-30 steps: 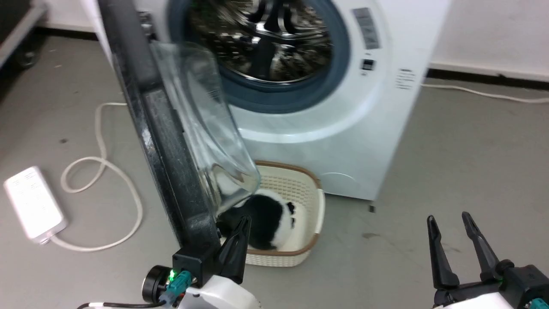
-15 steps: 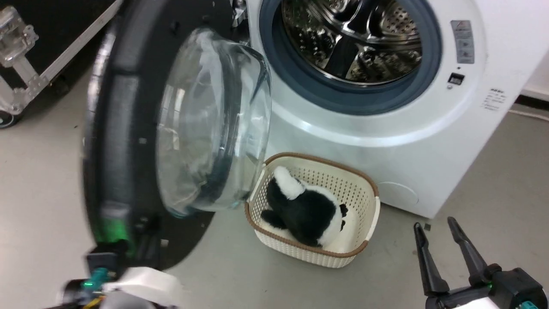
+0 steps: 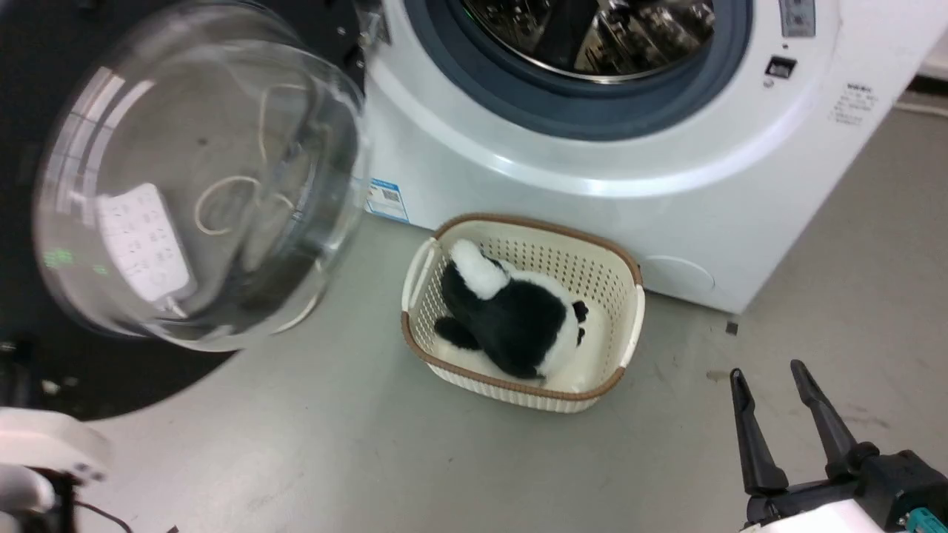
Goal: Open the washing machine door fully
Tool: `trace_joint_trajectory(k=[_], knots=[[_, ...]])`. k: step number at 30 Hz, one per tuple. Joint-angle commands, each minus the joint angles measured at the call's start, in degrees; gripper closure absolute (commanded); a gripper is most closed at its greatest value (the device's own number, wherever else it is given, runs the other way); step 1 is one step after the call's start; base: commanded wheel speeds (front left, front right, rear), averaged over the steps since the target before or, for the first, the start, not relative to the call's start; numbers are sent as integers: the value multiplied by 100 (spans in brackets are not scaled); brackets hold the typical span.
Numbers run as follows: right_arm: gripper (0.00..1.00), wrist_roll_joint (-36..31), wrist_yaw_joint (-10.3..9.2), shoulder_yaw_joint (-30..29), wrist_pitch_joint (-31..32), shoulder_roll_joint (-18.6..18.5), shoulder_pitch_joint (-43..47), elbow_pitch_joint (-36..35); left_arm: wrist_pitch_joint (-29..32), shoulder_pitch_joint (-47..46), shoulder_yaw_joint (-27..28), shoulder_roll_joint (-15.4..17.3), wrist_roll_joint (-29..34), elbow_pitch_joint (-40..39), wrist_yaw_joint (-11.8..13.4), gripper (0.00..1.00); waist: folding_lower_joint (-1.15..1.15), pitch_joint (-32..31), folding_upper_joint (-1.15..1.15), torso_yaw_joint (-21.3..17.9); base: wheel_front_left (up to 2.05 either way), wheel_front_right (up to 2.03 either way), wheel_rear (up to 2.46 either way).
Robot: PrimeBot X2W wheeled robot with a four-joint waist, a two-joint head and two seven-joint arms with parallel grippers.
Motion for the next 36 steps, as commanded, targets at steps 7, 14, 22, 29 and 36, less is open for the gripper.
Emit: trace_joint_trajectory(k=[7,14,22,29,36], knots=[[0,-8,5,-22,-25,-182,-240,-61,-71,-730,526,542,-407,862,-252,100,-1,373,0,-240,0,0,0],[0,5,5,-25,-25,-239,-291,-68,-204,-1151,561,850,-437,1697,-432,100,-1,475,0,-303,0,0,0],[0,-15,5,-69,-25,-188,-284,-43,-760,-1164,334,758,-212,1909,-499,100,-1,249,0,-345,0,0,0],[0,-82,5,-258,-25,-98,-204,-70,-1225,-692,5,286,85,926,-341,100,-1,-238,0,-491,0,0,0],[0,-152,5,-373,-25,-37,-151,-124,-1326,-117,-544,-225,376,-185,-231,100,-1,-628,0,-772,0,0,0]])
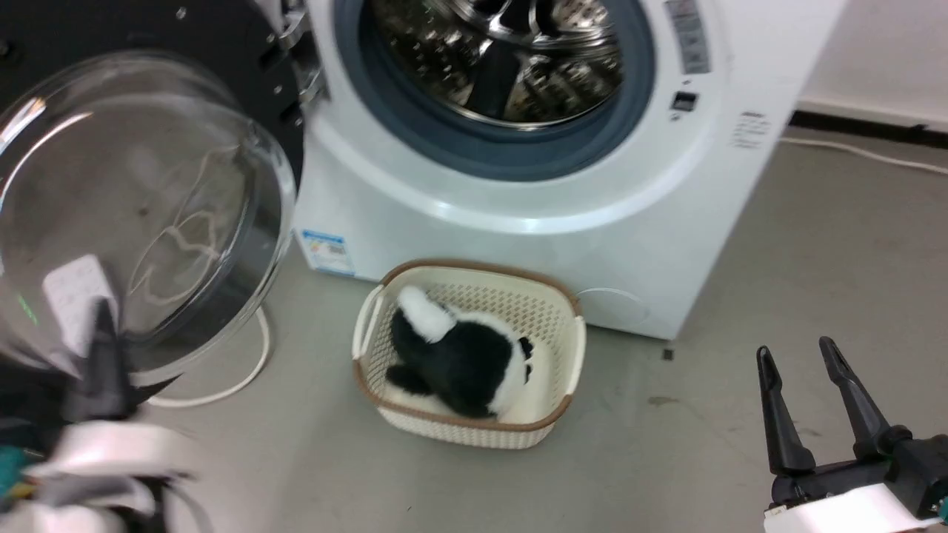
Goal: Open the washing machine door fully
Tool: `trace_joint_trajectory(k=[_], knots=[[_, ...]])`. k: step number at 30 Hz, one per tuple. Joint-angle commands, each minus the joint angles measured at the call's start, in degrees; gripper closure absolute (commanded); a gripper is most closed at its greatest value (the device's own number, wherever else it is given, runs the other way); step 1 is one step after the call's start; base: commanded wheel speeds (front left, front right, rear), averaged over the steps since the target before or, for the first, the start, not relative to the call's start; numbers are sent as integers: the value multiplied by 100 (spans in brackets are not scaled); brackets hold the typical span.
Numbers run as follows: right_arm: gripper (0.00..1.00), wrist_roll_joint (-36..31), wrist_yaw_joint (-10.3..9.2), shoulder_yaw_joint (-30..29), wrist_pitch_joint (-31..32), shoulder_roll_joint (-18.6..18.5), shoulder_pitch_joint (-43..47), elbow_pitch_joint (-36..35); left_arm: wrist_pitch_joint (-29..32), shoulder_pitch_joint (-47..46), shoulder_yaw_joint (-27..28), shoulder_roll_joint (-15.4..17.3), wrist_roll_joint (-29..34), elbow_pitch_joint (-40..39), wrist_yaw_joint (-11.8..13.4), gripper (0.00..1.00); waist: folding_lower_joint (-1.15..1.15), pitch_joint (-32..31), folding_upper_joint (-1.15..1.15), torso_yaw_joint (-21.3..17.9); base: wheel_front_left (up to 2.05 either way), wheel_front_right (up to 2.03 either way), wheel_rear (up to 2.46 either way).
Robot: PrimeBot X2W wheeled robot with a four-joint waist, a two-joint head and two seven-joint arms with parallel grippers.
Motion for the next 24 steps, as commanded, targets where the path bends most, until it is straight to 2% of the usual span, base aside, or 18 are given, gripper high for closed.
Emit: trace_joint_trajectory(k=[1,2,3,4,12,19,24], knots=[[0,-75,5,-34,-26,53,64,-64,-14,253,-303,-275,79,-324,27,59,1,-234,0,-253,0,0,0],[0,-75,5,-34,-26,53,64,-64,-14,253,-303,-275,79,-324,27,59,1,-234,0,-253,0,0,0],[0,-115,5,-35,-26,60,77,-82,0,333,-420,-354,117,-425,36,7,1,-271,0,-305,0,0,0],[0,-161,5,-33,-26,65,89,-101,2,405,-512,-427,136,-492,44,0,1,-304,0,-365,0,0,0],[0,-323,5,-64,-26,120,143,-201,-102,724,-1103,-796,463,-425,91,0,1,-347,0,-772,0,0,0],[0,-353,5,-104,-26,159,231,-197,-183,820,-1422,-987,721,-208,75,0,1,-333,0,-946,0,0,0],[0,-350,5,-124,-26,175,252,-151,-208,855,-1603,-1104,1009,-115,176,0,1,-324,0,-1031,0,0,0]])
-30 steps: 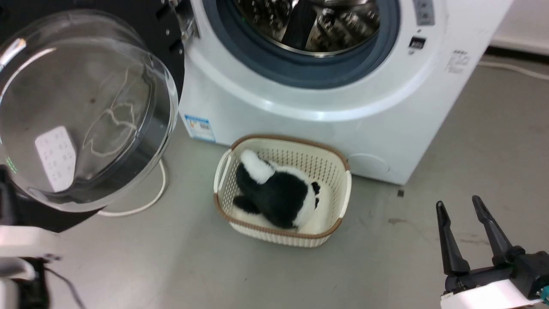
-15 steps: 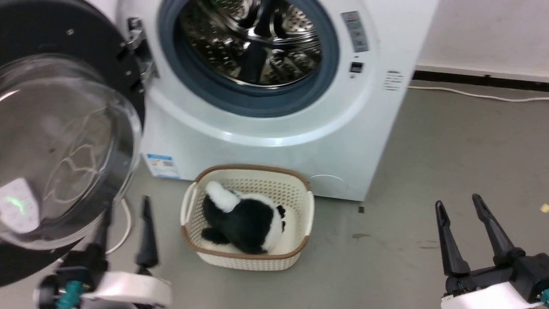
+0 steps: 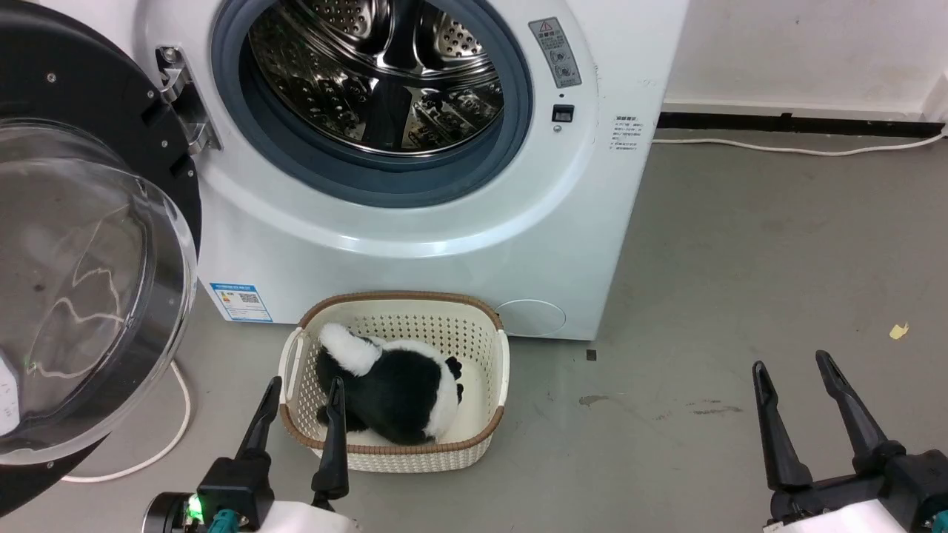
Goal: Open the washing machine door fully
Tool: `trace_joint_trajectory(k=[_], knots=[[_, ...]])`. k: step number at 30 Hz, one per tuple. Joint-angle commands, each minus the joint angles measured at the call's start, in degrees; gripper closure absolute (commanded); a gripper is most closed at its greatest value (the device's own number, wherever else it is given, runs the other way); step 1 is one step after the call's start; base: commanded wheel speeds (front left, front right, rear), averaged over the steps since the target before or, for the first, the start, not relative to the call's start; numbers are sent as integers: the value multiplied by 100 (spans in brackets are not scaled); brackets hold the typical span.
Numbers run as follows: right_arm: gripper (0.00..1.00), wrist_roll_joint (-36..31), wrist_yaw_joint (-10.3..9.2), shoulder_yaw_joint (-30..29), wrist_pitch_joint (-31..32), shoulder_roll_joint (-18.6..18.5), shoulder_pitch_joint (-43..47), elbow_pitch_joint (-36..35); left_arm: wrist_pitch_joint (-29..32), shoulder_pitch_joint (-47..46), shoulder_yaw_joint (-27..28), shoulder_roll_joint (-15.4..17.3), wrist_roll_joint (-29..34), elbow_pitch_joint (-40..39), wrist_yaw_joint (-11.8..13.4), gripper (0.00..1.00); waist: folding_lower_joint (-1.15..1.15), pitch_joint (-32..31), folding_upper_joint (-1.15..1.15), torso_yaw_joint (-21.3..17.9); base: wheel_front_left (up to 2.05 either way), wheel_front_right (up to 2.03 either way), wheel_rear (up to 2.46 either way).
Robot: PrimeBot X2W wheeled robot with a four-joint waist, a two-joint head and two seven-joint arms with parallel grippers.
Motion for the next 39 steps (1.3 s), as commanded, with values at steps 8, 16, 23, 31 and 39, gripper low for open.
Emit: trace_joint_trajectory(k=[8,16,23,31,39], knots=[[0,54,5,10,-26,39,41,70,-39,103,-12,-57,194,57,56,0,0,-56,0,-21,0,0,0],[0,103,5,1,-26,39,47,95,-39,118,30,-107,259,72,40,0,0,-86,0,6,0,0,0],[0,108,5,12,-26,40,41,112,-40,130,73,-157,250,92,-10,0,0,-93,0,32,0,0,0],[100,88,0,34,31,8,-8,107,30,55,88,-177,232,98,-21,100,0,-97,0,35,0,0,0],[100,65,0,58,125,10,-35,127,123,44,160,-211,303,77,-76,100,0,-107,0,27,0,0,0]])
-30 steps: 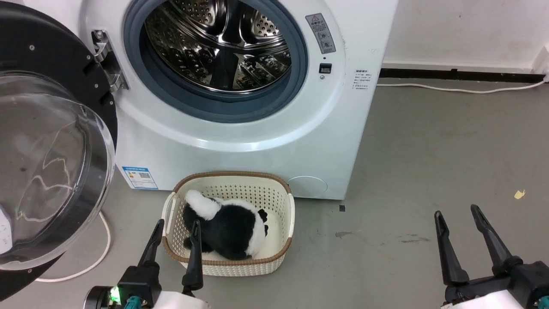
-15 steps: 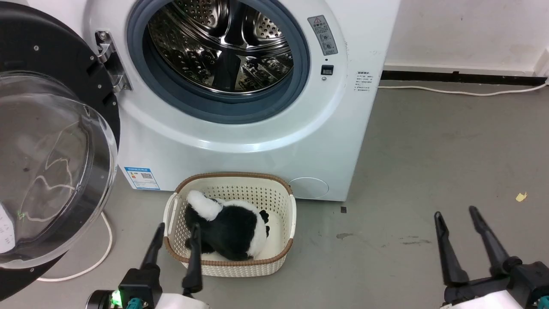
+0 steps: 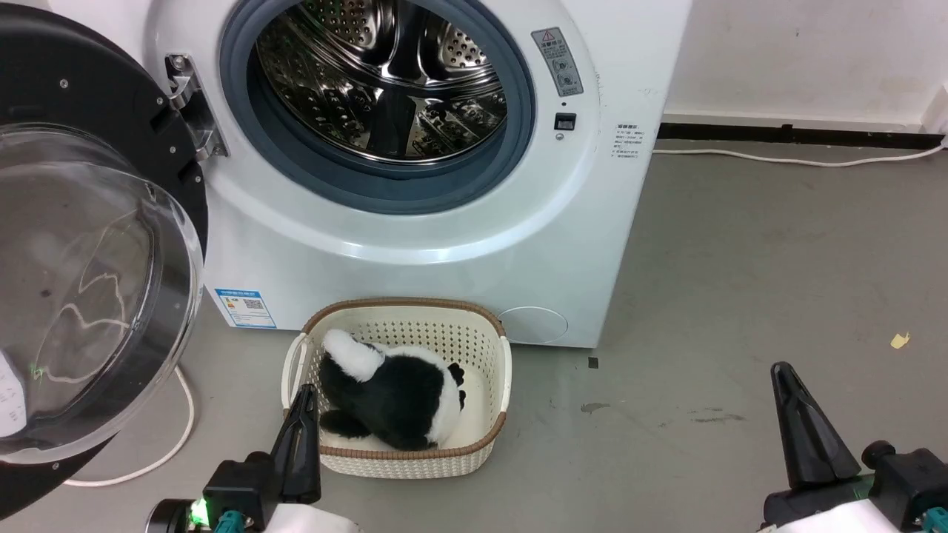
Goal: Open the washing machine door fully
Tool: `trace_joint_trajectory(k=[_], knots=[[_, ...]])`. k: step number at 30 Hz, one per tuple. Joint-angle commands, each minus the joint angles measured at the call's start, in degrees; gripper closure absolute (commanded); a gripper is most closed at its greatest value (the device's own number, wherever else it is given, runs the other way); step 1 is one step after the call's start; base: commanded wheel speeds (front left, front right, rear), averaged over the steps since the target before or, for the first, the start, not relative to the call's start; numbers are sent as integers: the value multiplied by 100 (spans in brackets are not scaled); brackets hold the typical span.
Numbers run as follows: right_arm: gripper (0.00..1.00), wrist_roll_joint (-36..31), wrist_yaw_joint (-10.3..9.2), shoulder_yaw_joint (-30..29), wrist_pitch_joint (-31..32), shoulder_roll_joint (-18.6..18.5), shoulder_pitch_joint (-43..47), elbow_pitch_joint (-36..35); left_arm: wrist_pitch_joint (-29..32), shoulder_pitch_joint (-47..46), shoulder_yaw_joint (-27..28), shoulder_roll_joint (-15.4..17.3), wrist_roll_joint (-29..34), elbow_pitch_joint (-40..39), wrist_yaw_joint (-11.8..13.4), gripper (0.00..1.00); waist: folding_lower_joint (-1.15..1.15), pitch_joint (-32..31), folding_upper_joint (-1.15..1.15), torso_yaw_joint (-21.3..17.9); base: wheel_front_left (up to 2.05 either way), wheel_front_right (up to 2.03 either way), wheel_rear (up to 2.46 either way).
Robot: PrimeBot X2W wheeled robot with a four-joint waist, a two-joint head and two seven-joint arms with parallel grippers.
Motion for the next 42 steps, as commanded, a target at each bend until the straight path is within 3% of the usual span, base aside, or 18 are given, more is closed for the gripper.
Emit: trace_joint_trajectory(k=[1,42], knots=[[100,-27,0,7,32,3,-37,12,32,-16,26,-30,52,-24,-24,100,0,-2,0,-1,0,0,0],[100,-144,2,130,514,14,-176,113,510,-75,396,-203,419,-132,-305,100,0,-53,0,-38,0,0,0]])
